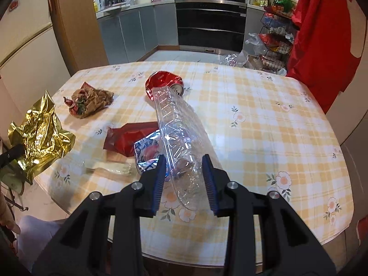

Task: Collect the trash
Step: 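Hold the gold foil up with the left tool while the right tool grasps the crushed clear bottle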

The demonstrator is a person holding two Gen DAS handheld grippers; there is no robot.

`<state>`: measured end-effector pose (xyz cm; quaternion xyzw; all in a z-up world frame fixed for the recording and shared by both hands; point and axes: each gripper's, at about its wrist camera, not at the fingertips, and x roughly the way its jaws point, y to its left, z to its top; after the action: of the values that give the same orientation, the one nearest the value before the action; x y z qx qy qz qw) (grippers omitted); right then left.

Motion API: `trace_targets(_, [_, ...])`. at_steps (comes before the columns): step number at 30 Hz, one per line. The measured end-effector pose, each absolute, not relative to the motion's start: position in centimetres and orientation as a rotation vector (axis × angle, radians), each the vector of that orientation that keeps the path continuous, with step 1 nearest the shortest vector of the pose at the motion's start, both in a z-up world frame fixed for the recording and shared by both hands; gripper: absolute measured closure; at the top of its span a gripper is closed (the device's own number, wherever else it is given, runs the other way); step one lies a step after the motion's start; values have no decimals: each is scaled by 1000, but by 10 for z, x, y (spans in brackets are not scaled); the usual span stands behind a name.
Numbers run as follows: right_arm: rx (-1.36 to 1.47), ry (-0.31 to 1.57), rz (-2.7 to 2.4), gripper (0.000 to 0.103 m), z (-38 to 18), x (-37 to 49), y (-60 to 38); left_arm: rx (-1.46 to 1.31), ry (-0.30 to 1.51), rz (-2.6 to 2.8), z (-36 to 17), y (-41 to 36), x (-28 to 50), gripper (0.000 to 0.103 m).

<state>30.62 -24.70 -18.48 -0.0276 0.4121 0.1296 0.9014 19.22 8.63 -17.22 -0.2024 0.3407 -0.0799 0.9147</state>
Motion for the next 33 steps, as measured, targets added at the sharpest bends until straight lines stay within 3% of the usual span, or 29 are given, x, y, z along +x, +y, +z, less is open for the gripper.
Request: trace_targets(33, [46, 792, 255, 71, -158, 303, -263, -404, 684, -183, -165, 86, 189, 102])
